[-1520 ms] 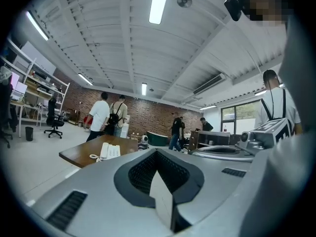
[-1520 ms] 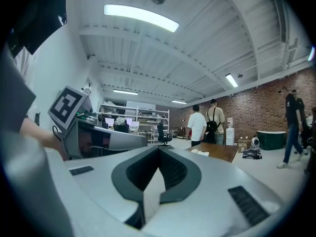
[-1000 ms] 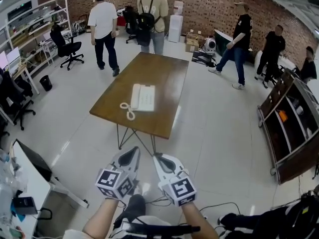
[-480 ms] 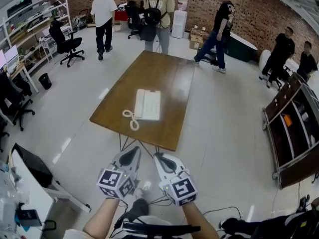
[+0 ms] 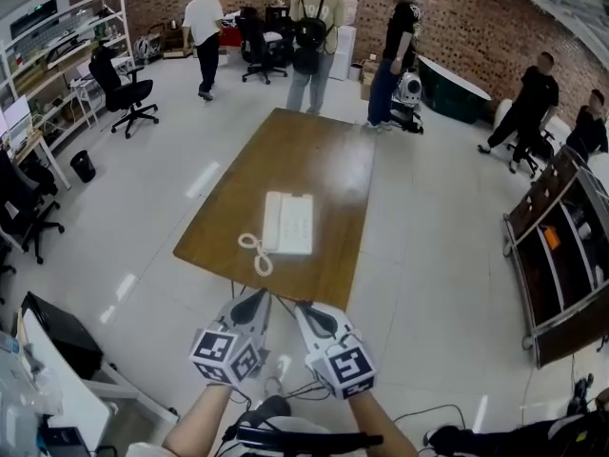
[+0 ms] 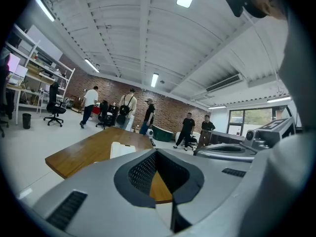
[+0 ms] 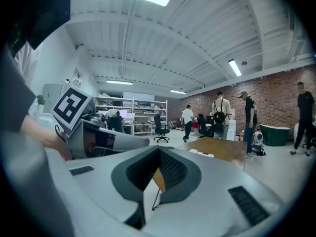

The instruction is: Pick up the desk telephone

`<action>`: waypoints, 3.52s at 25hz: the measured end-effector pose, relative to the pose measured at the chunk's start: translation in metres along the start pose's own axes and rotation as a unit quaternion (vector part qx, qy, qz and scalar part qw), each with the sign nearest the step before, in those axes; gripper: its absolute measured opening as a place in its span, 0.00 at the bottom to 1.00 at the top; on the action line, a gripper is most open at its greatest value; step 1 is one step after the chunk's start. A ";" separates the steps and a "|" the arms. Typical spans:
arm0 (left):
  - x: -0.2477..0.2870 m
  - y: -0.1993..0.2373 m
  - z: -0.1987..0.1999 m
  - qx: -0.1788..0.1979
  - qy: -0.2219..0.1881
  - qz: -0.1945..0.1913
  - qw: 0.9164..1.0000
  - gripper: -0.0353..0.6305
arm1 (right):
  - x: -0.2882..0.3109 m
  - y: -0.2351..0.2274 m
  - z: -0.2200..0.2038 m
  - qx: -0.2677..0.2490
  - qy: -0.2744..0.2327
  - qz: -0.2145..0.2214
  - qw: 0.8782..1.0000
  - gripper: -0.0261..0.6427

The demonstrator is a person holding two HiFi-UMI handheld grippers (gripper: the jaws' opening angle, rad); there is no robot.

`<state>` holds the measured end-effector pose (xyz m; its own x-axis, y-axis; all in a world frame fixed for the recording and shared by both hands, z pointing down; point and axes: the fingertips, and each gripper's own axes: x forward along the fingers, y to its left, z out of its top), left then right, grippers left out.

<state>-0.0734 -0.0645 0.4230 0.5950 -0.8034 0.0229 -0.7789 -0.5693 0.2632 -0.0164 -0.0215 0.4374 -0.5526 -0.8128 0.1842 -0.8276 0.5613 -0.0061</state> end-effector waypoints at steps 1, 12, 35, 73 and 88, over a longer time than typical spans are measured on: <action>0.003 0.005 0.001 -0.002 0.001 0.001 1.000 0.05 | 0.004 -0.002 0.001 0.000 0.001 -0.001 1.000 0.04; 0.050 0.032 0.010 -0.001 0.009 -0.036 0.999 0.05 | 0.051 -0.026 0.012 0.000 0.005 -0.031 0.999 0.04; 0.082 0.068 0.013 0.008 0.024 -0.053 0.998 0.05 | 0.085 -0.062 0.006 0.020 -0.001 -0.065 0.998 0.04; 0.226 0.148 -0.064 -0.033 0.130 -0.036 0.990 0.33 | 0.194 -0.210 -0.080 0.117 0.103 -0.035 0.987 0.24; 0.247 0.193 -0.138 -0.060 0.225 0.000 0.973 0.57 | 0.224 -0.239 -0.146 0.214 0.149 -0.006 0.966 0.41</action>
<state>-0.0489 -0.3487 0.6129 0.6430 -0.6306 0.4346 -0.7658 -0.5230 0.3741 0.0721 -0.3153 0.6238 -0.5434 -0.7023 0.4599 -0.8335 0.3857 -0.3957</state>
